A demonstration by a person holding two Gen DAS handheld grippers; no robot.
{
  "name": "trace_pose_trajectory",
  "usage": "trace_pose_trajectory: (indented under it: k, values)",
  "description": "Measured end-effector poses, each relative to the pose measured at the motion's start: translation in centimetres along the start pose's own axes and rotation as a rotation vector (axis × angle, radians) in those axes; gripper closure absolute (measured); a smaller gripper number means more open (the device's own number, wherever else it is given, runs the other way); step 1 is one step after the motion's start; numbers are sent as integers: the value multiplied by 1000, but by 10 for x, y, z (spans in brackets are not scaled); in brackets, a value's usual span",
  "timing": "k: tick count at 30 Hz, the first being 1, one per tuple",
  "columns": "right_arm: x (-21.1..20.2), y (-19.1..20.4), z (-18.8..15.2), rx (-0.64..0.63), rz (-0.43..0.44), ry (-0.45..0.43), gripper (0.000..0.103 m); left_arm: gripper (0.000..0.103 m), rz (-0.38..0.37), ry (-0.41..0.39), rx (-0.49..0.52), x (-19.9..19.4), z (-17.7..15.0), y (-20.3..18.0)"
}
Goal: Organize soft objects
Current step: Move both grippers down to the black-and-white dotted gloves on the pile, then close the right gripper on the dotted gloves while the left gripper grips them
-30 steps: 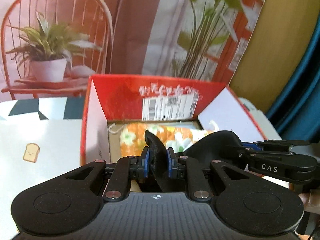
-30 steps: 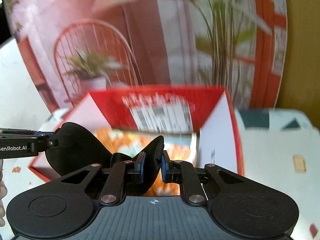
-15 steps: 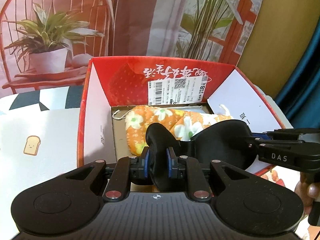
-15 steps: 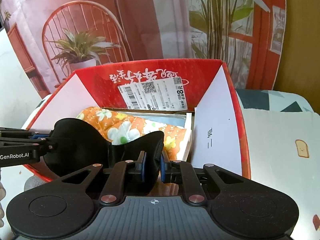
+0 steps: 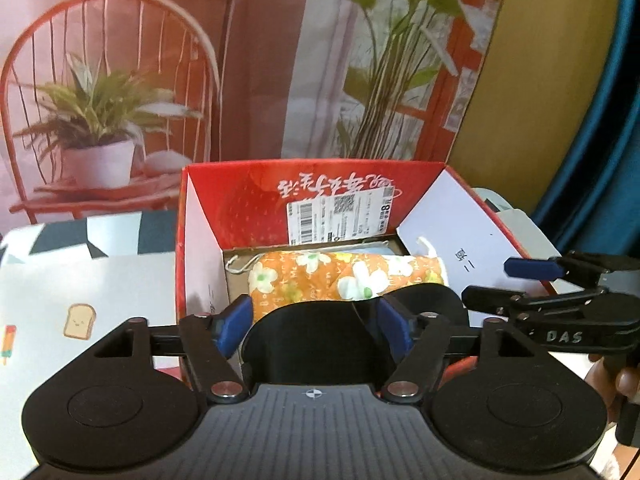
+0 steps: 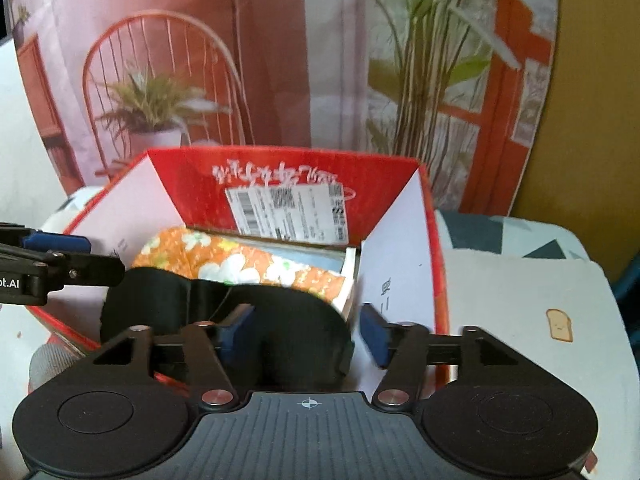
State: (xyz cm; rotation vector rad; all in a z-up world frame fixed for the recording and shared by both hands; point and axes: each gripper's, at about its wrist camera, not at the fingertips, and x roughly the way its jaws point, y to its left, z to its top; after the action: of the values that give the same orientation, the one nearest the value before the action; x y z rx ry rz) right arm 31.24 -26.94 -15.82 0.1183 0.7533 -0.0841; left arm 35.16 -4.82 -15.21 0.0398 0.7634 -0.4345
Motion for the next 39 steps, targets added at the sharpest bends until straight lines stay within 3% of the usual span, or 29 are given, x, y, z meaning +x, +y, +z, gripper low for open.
trace_pose_trajectory:
  k: [6, 12, 20, 21, 25, 30, 39]
  values:
    - [-31, -6, -13, 65, 58, -93, 21, 24, -8, -58, 21, -29, -13, -9]
    - [-60, -3, -45, 62, 106, -160, 20, 23, -13, -69, 20, -52, -42, -7]
    - [-71, 1, -81, 54, 134, -137, 21, 25, -23, -35, -89, -67, -89, 4]
    - [-71, 4, -85, 50, 135, -134, 21, 27, -25, -33, -99, -68, -94, 5]
    - [-66, 15, -98, 19, 148, -96, 21, 64, -36, 4, -122, -65, -117, 4]
    - [-51, 36, -118, -42, 179, -29, 21, 67, -115, 60, -172, -47, -136, 3]
    - [-35, 63, -141, -145, 203, 38, 21, 73, -126, 152, -218, -21, -159, 7]
